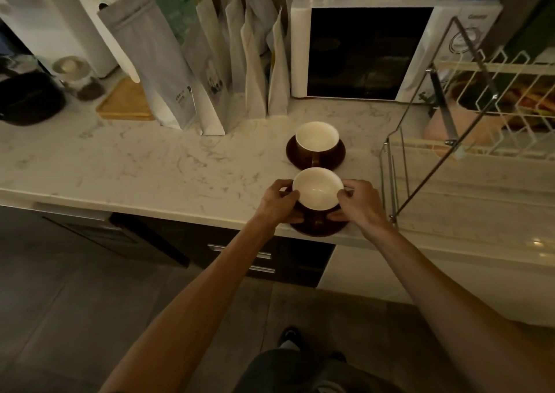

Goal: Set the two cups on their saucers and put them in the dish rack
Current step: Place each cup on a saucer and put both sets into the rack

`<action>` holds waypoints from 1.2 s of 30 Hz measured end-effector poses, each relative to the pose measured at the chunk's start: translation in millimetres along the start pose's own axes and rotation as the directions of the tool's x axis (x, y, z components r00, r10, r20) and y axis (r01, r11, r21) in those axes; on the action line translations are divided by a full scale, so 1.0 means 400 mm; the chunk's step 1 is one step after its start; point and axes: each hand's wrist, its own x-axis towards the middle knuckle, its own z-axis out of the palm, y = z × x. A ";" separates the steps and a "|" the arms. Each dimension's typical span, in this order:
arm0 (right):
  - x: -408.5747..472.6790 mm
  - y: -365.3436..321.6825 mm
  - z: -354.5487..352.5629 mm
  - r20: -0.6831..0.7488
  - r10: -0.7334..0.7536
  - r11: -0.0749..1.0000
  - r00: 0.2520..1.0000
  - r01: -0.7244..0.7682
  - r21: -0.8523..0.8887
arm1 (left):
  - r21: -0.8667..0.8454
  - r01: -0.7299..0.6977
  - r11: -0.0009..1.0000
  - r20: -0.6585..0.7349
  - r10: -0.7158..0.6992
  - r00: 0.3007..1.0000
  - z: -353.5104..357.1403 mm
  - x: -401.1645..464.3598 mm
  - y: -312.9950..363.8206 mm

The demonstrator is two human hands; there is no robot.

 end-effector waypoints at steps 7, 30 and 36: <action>-0.010 0.013 -0.004 0.010 -0.035 0.999 0.999 0.035 -0.034 | 0.007 -0.016 1.000 0.002 0.016 1.000 0.000 -0.004 -0.015; -0.010 0.025 -0.023 -0.043 -0.135 0.967 0.990 0.122 -0.222 | 0.255 -0.128 0.959 -0.083 0.154 0.985 -0.014 -0.005 -0.031; 0.013 0.038 -0.021 0.016 -0.038 0.990 0.999 0.040 -0.134 | 0.173 -0.080 0.982 -0.088 0.096 0.991 -0.025 0.008 -0.024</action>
